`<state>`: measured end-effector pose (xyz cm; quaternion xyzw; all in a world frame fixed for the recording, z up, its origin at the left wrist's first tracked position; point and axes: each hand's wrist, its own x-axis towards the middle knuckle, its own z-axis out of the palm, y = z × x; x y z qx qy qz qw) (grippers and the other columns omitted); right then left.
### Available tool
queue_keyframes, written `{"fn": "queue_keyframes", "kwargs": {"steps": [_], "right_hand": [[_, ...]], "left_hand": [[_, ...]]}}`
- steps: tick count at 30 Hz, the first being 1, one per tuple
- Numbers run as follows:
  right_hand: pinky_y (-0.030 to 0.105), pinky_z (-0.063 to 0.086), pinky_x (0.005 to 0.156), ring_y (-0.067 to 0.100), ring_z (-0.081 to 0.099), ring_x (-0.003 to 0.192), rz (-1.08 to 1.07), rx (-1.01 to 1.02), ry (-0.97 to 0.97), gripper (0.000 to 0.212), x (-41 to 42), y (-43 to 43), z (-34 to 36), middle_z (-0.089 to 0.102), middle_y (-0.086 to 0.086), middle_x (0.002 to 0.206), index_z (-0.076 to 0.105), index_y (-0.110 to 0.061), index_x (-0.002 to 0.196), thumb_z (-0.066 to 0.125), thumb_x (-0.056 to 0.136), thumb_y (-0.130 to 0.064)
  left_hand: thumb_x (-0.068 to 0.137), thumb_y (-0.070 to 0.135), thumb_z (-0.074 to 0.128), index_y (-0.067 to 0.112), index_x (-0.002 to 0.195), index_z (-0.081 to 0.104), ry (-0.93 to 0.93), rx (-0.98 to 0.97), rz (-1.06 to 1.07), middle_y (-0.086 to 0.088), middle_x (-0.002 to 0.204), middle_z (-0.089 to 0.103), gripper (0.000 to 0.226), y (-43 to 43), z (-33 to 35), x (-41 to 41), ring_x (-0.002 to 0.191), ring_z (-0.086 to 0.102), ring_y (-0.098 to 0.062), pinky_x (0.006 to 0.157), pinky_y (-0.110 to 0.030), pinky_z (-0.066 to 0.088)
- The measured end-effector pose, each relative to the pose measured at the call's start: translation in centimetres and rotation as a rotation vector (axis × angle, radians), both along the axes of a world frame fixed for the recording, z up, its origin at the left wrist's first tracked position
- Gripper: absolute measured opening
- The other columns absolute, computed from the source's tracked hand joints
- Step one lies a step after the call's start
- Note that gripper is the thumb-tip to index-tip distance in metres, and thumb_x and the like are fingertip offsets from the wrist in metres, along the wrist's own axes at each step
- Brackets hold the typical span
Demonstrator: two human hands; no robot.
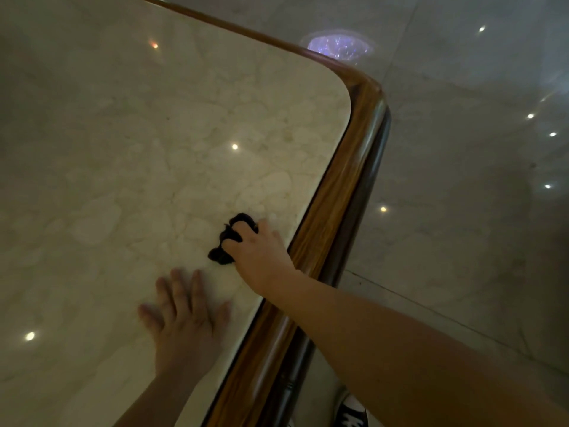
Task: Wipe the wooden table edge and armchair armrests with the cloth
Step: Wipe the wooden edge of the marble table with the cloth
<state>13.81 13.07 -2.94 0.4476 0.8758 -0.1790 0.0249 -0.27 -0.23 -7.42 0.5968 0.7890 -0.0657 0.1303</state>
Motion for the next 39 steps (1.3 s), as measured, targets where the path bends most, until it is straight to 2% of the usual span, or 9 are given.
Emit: {"fn": "queue_keyframes", "kwargs": {"steps": [3,7,12,18,23,28,31,34,39], "right_hand": [[0.041,0.038,0.091,0.029,0.041,0.100,-0.049,-0.094,0.091,0.028,1.3,-0.1,1.2,0.045,0.012,0.128,0.058,-0.022,0.123,0.055,0.096,-0.016],[0.032,0.029,0.078,0.017,0.035,0.083,-0.135,-0.172,0.201,0.025,3.1,-0.4,3.8,0.056,0.011,0.112,0.065,-0.019,0.115,0.062,0.091,-0.014],[0.042,0.047,0.085,0.030,0.051,0.095,-0.248,-0.177,0.233,0.031,5.5,-1.5,7.8,0.055,0.006,0.110,0.064,-0.027,0.119,0.064,0.088,-0.019],[0.042,0.044,0.093,0.029,0.053,0.103,-0.352,-0.142,0.271,0.028,9.5,-4.5,14.8,0.058,0.002,0.111,0.065,-0.030,0.118,0.066,0.090,-0.023],[0.033,0.042,0.084,0.024,0.059,0.100,-0.489,-0.059,0.344,0.027,13.4,-7.3,22.5,0.062,-0.001,0.107,0.069,-0.029,0.112,0.071,0.085,-0.025],[0.043,0.051,0.084,0.027,0.061,0.096,-0.624,0.006,0.378,0.030,17.2,-10.3,30.3,0.061,-0.001,0.097,0.072,-0.024,0.109,0.071,0.079,-0.021],[0.041,0.048,0.087,0.028,0.060,0.100,-0.687,0.043,0.348,0.026,19.3,-12.6,34.5,0.066,0.004,0.100,0.073,-0.022,0.106,0.069,0.081,-0.018],[0.038,0.049,0.087,0.023,0.058,0.100,-0.755,0.069,0.330,0.026,21.9,-15.6,38.1,0.063,0.001,0.107,0.072,-0.024,0.111,0.071,0.085,-0.021],[0.031,0.048,0.077,0.017,0.058,0.092,-0.843,0.131,0.287,0.020,27.0,-20.6,42.8,0.061,-0.005,0.106,0.072,-0.026,0.107,0.071,0.088,-0.024]], "left_hand": [[0.089,0.073,0.011,0.017,0.156,0.017,-0.008,-0.031,0.015,-0.022,0.162,0.015,0.088,0.3,0.6,0.1,0.149,0.007,-0.043,0.110,-0.072,0.008],[0.087,0.075,0.006,0.023,0.156,0.013,-0.032,-0.055,0.055,-0.014,0.163,0.012,0.087,0.9,2.7,0.1,0.150,0.006,-0.037,0.112,-0.069,0.014],[0.078,0.072,-0.010,0.030,0.155,-0.005,0.049,-0.096,-0.032,-0.006,0.166,-0.002,0.088,1.3,7.2,0.5,0.151,-0.004,-0.031,0.117,-0.062,0.008],[0.089,0.069,-0.001,0.025,0.157,0.007,0.033,-0.004,-0.171,-0.011,0.165,0.010,0.081,1.4,15.4,1.6,0.151,0.005,-0.034,0.116,-0.063,0.012],[0.087,0.067,0.006,0.025,0.156,0.014,-0.045,0.060,-0.289,-0.011,0.164,0.016,0.081,1.3,23.1,3.5,0.151,0.008,-0.033,0.117,-0.062,0.014],[0.092,0.068,0.013,0.026,0.157,0.013,-0.165,0.174,-0.402,-0.012,0.163,0.017,0.077,1.4,30.3,6.9,0.151,0.009,-0.032,0.117,-0.061,0.014],[0.088,0.069,0.009,0.026,0.156,0.013,-0.222,0.220,-0.511,-0.011,0.163,0.016,0.081,1.4,34.7,9.9,0.151,0.007,-0.032,0.118,-0.060,0.012],[0.094,0.065,0.019,0.026,0.157,0.011,-0.266,0.263,-0.599,-0.010,0.164,0.013,0.074,1.3,38.6,13.3,0.152,0.004,-0.030,0.119,-0.059,0.012],[0.093,0.063,0.021,0.025,0.157,0.011,-0.315,0.339,-0.750,-0.010,0.164,0.013,0.074,0.0,43.8,19.2,0.152,0.003,-0.029,0.119,-0.058,0.011]]}}
